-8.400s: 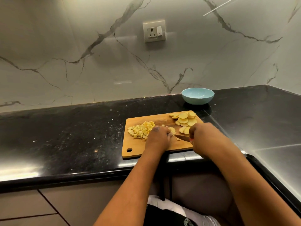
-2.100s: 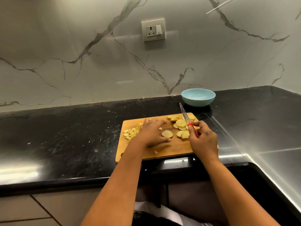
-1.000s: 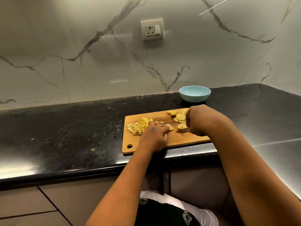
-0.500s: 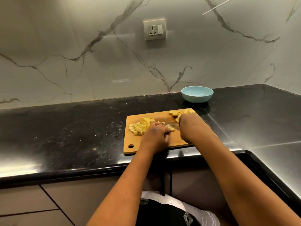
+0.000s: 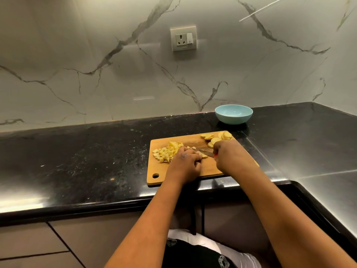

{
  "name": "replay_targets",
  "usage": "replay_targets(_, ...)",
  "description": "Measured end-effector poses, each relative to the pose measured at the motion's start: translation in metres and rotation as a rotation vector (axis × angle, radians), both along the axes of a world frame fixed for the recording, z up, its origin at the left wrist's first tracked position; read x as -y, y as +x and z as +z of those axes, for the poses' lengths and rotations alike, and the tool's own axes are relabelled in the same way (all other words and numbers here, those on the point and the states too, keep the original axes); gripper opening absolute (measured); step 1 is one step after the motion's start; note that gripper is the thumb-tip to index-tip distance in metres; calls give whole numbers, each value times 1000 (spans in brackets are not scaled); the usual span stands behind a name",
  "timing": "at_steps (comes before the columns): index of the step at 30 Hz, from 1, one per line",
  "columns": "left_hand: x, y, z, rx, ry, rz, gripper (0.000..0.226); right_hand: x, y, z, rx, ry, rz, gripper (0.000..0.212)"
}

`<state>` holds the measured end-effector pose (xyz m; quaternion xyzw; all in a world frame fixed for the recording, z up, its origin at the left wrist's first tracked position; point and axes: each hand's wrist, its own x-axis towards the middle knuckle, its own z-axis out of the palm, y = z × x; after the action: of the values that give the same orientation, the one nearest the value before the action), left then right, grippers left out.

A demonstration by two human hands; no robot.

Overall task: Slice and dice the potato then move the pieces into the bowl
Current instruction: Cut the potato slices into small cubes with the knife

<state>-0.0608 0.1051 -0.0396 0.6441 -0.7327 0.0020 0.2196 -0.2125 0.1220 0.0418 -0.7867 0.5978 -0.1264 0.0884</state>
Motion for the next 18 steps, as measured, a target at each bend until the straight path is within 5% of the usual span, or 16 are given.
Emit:
replay_targets(10, 0, 2, -2, -13, -34, 23, 38, -14, -12, 33, -207, 65, 62, 39)
replay_targets(18, -2, 2, -4, -62, -74, 54, 36, -2, -7, -1, 57, -74, 31, 21)
